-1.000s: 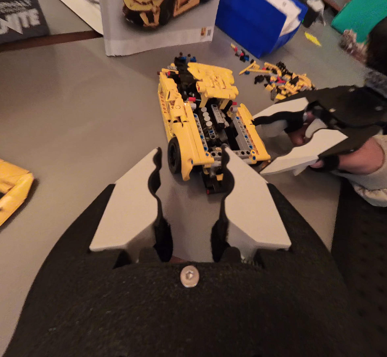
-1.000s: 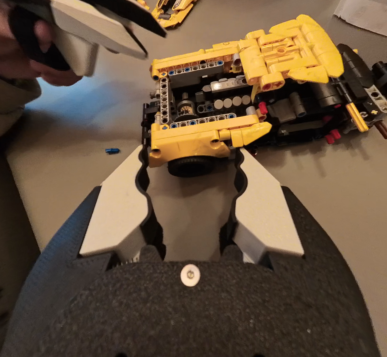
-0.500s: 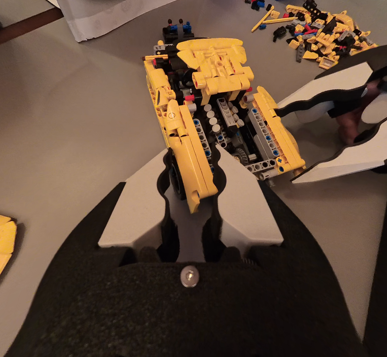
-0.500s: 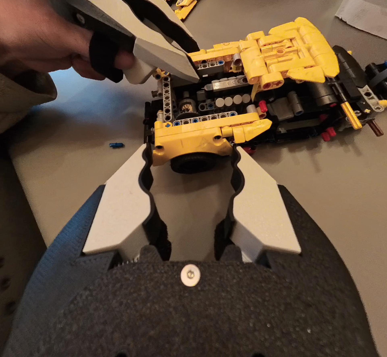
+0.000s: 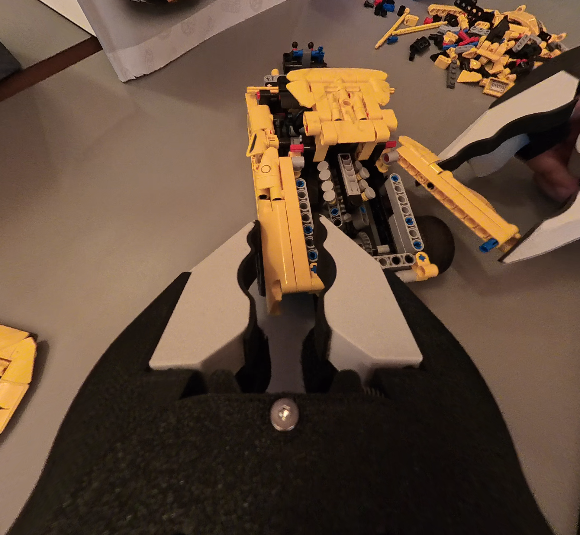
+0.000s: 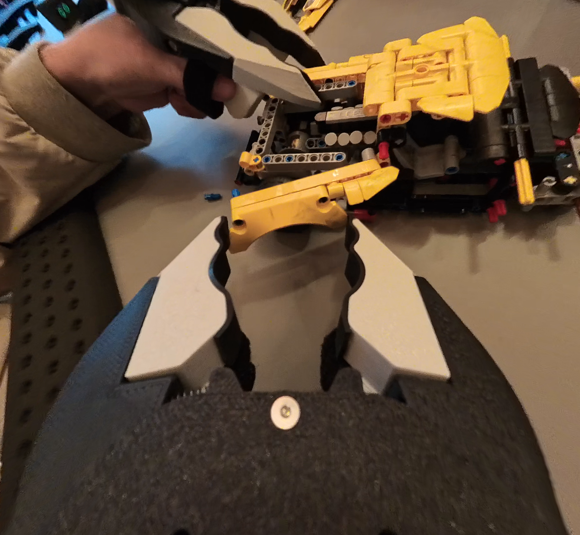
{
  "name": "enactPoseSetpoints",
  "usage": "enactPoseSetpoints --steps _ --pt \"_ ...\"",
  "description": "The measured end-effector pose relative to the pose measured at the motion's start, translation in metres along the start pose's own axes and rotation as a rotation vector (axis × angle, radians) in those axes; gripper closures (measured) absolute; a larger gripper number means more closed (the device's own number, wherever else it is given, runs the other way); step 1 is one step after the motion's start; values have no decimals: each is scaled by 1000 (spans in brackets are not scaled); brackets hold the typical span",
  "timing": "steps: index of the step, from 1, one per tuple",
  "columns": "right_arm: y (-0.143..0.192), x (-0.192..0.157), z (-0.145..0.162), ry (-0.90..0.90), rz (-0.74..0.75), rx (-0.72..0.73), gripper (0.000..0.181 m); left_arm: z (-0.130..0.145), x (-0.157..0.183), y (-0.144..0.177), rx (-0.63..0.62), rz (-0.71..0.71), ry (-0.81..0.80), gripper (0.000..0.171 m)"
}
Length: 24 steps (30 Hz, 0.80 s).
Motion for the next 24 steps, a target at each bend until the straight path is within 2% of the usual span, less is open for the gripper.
enactPoseSetpoints --steps 2,3,5,6,10,12,14,15,16,17,20,21,24 --pt "-4 -1 -1 -35 -6 17 107 0 0 0 3 2 21 138" --pt "-6 -2 -1 -35 -25 15 115 0 0 1 1 2 21 138" --pt "-6 0 -2 -102 -68 41 97 1 0 1 9 1 31 138" --pt "-3 4 -3 -157 -107 73 96 1 0 2 14 -1 35 138" --pt "8 36 -8 -498 -254 223 128 2 1 2 30 -14 23 138" --pt "3 48 -4 -577 -272 184 148 3 1 2 39 -17 26 138" --pt "-2 54 -1 -663 -308 194 149 3 2 2 42 -25 15 138" --pt "-5 57 2 -704 -314 187 156 3 3 2 40 -30 12 138" --pt "-8 58 4 -746 -348 179 149 3 3 2 39 -35 12 138" --pt "-10 58 3 -772 -388 184 149 3 4 2 40 -40 20 138" --pt "-11 60 2 -758 -324 170 158 3 6 5 29 -54 69 138" --pt "-12 58 0 -727 -319 157 170 4 8 7 19 -68 67 139" --pt "-12 56 -5 -679 -309 142 173 8 16 15 -36 -96 17 137"
Point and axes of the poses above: each gripper's, where its closed fingertips meet, y back along the fingers, z out of its underside, x = y × z across the jaws, the point moved 9 cm from there along y, back along the fingers, and after that the axes turned 7 degrees about y, right-handed, at the moved point
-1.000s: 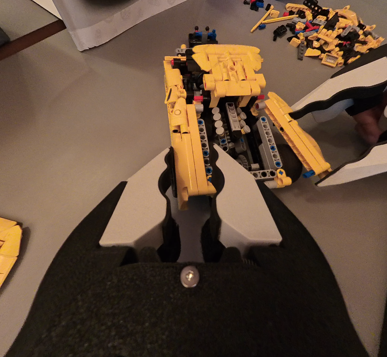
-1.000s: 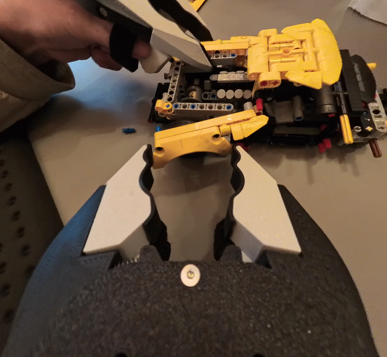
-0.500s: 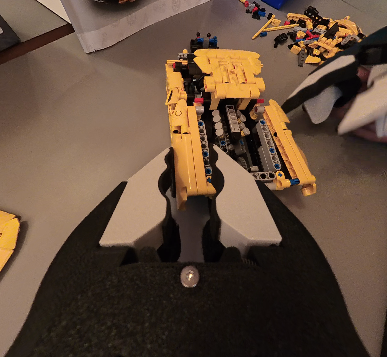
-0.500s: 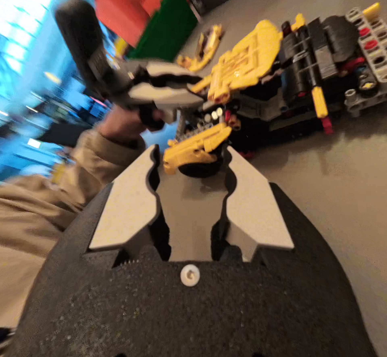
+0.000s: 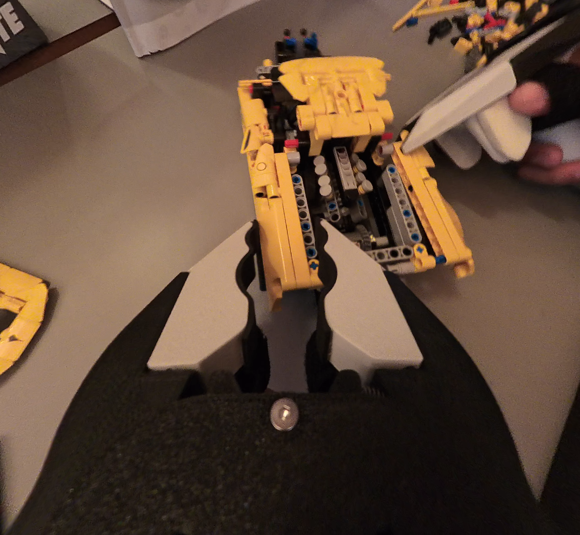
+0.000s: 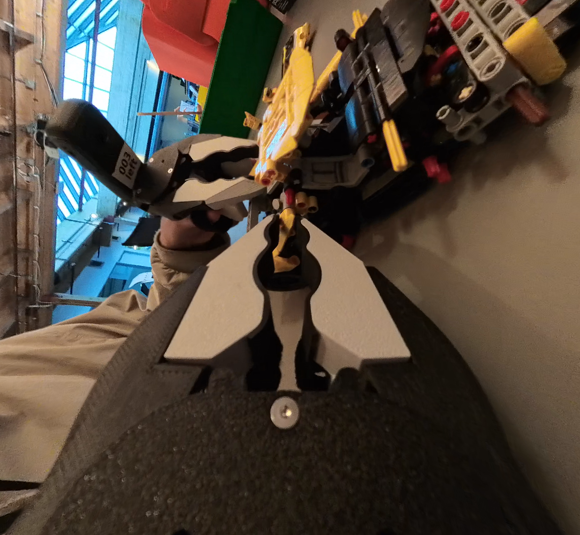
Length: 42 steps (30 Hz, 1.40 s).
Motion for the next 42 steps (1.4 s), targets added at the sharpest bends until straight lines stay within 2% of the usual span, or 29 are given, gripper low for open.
enactPoseSetpoints --steps 2,4,8,9,11,14,16,19,21,25,30,33,35,37,39,40,42 --pt "-1 -2 0 15 -1 -22 174 -5 -1 6 -30 30 1 137" --pt "0 -2 1 8 -6 -11 174 -16 -2 8 -19 86 5 130" --pt "0 -1 5 -28 -33 1 174 -28 -6 -14 -135 29 -100 121" --pt "2 1 6 -41 -38 9 174 -31 -7 -18 -151 53 -64 123" --pt "4 4 7 -68 -57 22 174 -34 -7 -23 -187 92 -29 139" --pt "6 6 10 -115 -84 59 175 -34 -3 -24 -189 57 -43 140" --pt "12 5 15 -122 -73 82 175 -31 2 -28 -137 12 -73 141" --pt "39 6 27 -185 -110 177 176 -31 5 -30 -117 -59 -88 142" --pt "55 6 34 -174 -98 203 176 -32 4 -31 -109 -48 -70 141" --pt "56 -5 39 -72 -59 196 176 -31 1 -31 -87 -1 -50 141" --pt "55 -29 17 158 -93 254 176 -30 -1 -29 -40 22 -21 141" --pt "54 -55 4 402 -118 317 175 -36 -3 -11 89 28 -10 135" --pt "50 -74 -9 567 -129 354 175 -46 1 12 244 127 -8 131" --pt "45 -93 -25 685 -185 386 176 -53 11 38 410 363 23 130" --pt "35 -106 -37 756 -262 339 176 -56 23 61 510 651 61 128" --pt "27 -109 -41 786 -254 287 176 -57 27 68 526 711 52 128" --pt "12 -110 -43 840 -226 192 176 -56 33 69 520 640 -41 128"
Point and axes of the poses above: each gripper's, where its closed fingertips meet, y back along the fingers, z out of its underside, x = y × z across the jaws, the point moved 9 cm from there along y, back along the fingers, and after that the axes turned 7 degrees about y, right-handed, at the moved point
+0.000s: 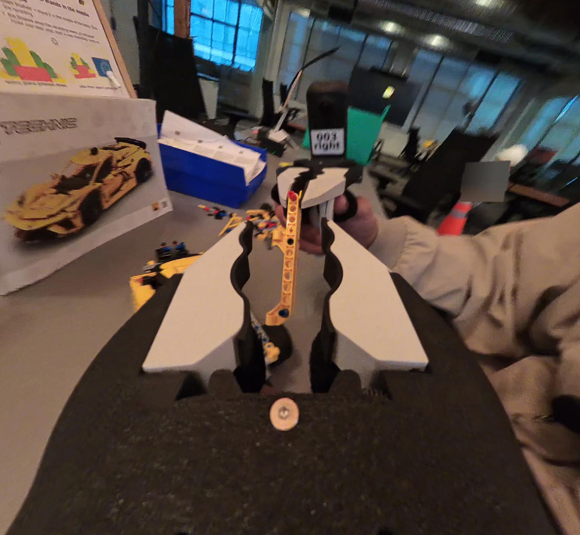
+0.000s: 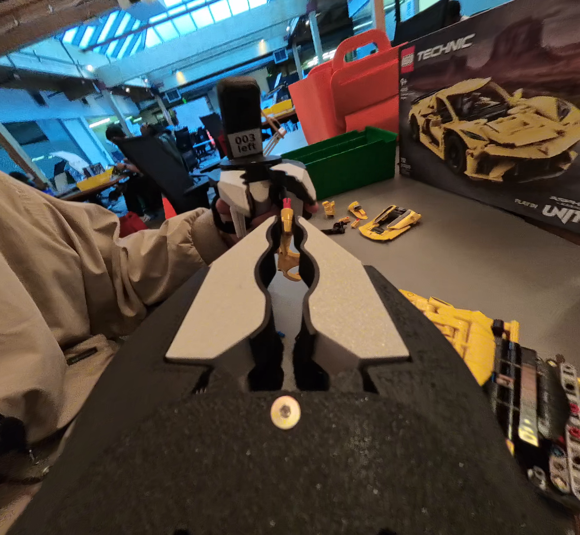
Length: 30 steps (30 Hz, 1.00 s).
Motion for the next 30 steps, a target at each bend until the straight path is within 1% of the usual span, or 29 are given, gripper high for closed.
enactPoseSetpoints --steps 2,4,6,7,8,12,15,17,19,26,30 --pt "-8 -2 3 -4 -44 20 176 6 7 -3 -66 -2 -76 132" --pt "-14 -3 13 -23 -69 -5 176 8 10 -5 -60 29 -60 141" --pt "-18 -8 21 -14 -88 -62 176 8 8 -5 -34 57 -22 150" --pt "-19 -9 23 -1 -76 -75 176 9 7 -5 -36 88 2 157" --pt "-18 -10 24 3 -76 -78 176 11 5 -5 -48 108 20 160" --pt "-15 -8 26 -36 -99 -91 176 20 -1 -6 -93 143 48 160" --pt "-13 -7 28 -43 -104 -101 175 22 -2 -8 -95 145 55 160" --pt "-13 -7 28 -55 -118 -101 175 23 -3 -9 -80 144 56 166" --pt "-13 -6 28 -55 -115 -103 175 23 -3 -10 -77 139 49 166" --pt "-12 -4 30 -172 -195 -40 176 20 0 -9 -74 157 65 167" --pt "-12 -7 32 -199 -229 -76 176 19 6 -7 -142 144 -32 169"
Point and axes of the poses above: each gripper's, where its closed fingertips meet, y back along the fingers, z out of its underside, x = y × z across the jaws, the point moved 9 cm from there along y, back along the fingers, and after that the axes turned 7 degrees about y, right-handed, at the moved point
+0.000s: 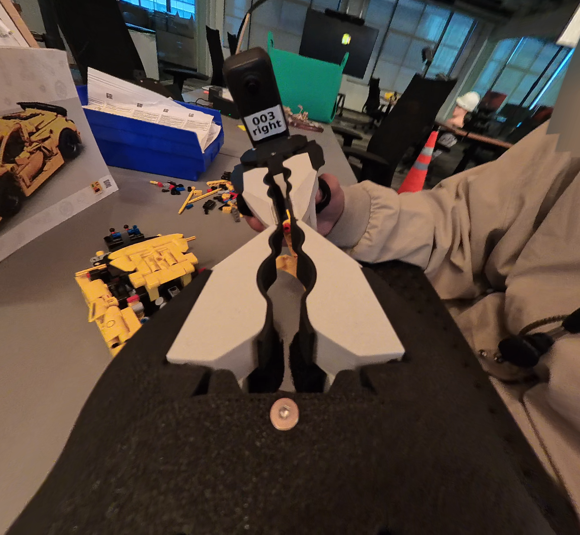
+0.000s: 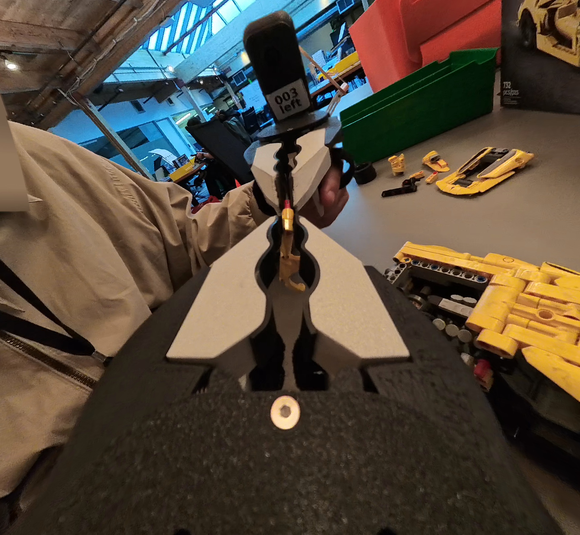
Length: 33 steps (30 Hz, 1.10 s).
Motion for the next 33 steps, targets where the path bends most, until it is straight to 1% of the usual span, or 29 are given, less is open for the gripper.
enactPoseSetpoints --steps 6,8,10,13,15,18,27,28,29,30,31,32,33 --pt "-3 -4 4 3 -15 -66 175 2 7 2 -98 -12 -95 170" --pt "-3 -6 3 1 -29 -64 175 2 9 2 -96 3 -97 170" --pt "-2 -7 5 7 -31 -96 175 4 10 1 -124 9 -103 170" --pt "-1 -10 5 23 -31 -95 175 4 13 0 -130 13 -120 170" --pt "-1 -10 7 17 -31 -118 175 7 13 0 -156 12 -133 170" --pt "0 -13 6 47 -15 -135 175 7 15 -1 -162 12 -150 170" --pt "3 -13 10 50 7 -162 175 12 12 -2 -171 35 -145 170" --pt "4 -14 9 54 2 -160 175 12 12 0 -168 40 -147 170" --pt "9 -13 8 50 8 -159 175 8 12 7 -133 50 -142 171" --pt "27 -10 4 38 56 -108 175 -2 9 26 -33 52 -117 171" --pt "49 -9 -1 25 78 -17 176 -12 3 51 58 28 -97 171" --pt "64 -11 -7 25 91 57 176 -17 -2 66 90 -33 -113 171" --pt "63 -11 -8 31 95 60 176 -18 -2 67 79 -59 -126 171"
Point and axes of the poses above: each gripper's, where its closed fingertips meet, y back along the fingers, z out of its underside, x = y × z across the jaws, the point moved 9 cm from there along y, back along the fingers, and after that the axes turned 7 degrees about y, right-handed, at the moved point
